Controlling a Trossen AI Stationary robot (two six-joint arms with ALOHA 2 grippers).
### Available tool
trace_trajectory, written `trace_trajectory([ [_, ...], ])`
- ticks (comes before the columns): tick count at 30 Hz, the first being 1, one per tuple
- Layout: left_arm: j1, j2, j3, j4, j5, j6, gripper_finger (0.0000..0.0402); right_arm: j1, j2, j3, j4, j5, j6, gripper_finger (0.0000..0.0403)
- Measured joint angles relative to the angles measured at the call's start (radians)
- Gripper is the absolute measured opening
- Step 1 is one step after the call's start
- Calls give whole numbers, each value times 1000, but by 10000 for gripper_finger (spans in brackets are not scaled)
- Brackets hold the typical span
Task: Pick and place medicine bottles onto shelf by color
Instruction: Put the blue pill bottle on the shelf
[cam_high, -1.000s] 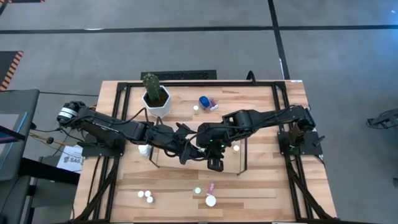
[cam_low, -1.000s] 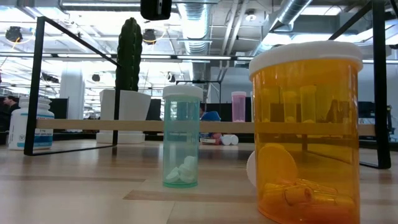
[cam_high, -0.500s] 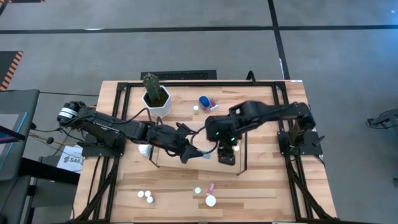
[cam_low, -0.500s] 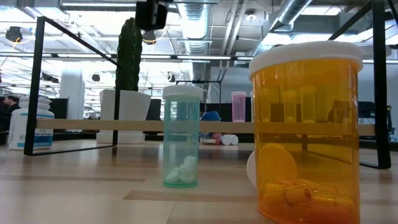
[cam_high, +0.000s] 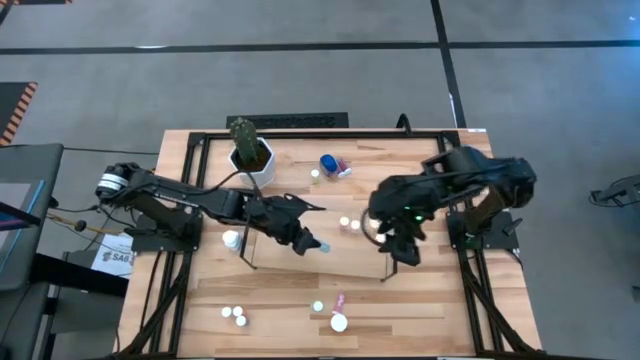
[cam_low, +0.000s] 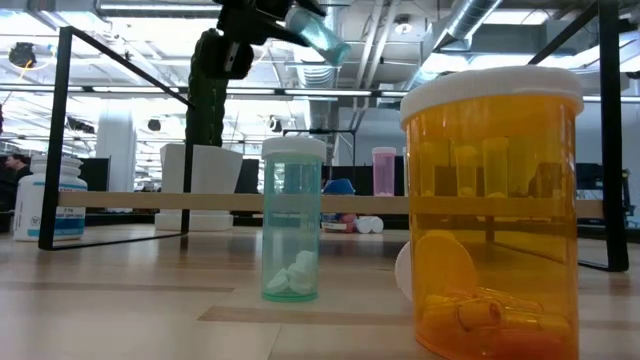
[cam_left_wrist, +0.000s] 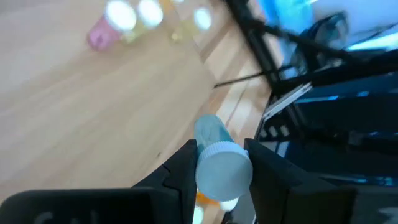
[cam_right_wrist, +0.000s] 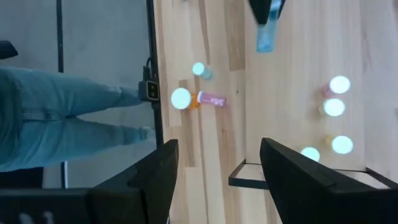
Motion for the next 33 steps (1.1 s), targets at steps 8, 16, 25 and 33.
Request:
trace_trajectory([
  [8, 3, 216, 295, -349, 83, 158, 97, 51, -30, -1, 0, 65, 24, 249],
  [16, 3, 396, 561, -855, -51, 300, 97, 66, -28, -1, 0, 67, 24, 249],
  [25, 48, 425, 528, -947, -108, 443, 97, 73, -27, -1, 0, 67, 21, 249],
  [33, 75, 423, 528, -980, -157, 733, 97, 72, -27, -1, 0, 110, 21, 249],
])
